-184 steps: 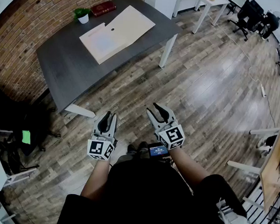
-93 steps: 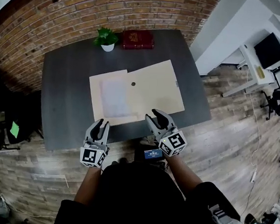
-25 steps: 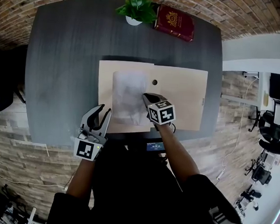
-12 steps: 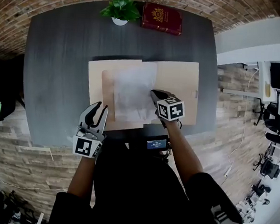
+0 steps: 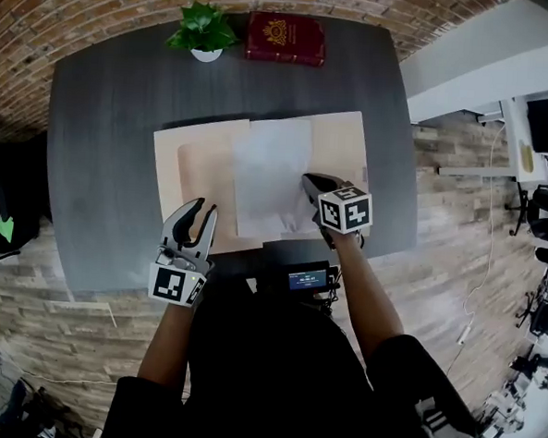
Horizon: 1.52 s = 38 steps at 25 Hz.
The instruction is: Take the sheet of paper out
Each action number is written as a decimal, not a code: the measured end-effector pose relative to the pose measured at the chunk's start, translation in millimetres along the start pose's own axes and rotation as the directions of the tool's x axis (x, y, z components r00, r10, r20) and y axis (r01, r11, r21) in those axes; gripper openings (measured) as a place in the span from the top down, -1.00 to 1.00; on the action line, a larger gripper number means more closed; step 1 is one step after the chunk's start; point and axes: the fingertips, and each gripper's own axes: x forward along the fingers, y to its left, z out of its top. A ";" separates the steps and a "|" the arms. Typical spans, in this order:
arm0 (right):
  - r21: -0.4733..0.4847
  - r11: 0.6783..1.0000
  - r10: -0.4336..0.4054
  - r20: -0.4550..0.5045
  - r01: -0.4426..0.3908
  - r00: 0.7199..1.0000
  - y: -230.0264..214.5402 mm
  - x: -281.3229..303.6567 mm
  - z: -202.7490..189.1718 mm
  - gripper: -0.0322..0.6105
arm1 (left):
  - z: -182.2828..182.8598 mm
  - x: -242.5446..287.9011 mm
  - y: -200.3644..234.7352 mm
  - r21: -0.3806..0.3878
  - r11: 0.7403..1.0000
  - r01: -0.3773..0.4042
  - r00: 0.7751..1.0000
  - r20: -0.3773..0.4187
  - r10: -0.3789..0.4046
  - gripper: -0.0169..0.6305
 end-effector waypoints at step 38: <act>-0.293 0.951 0.175 0.776 0.101 0.605 138.5 -276.5 86.7 0.89 | 127.8 -105.4 -53.9 0.107 0.970 -0.218 0.954 0.231 0.189 0.68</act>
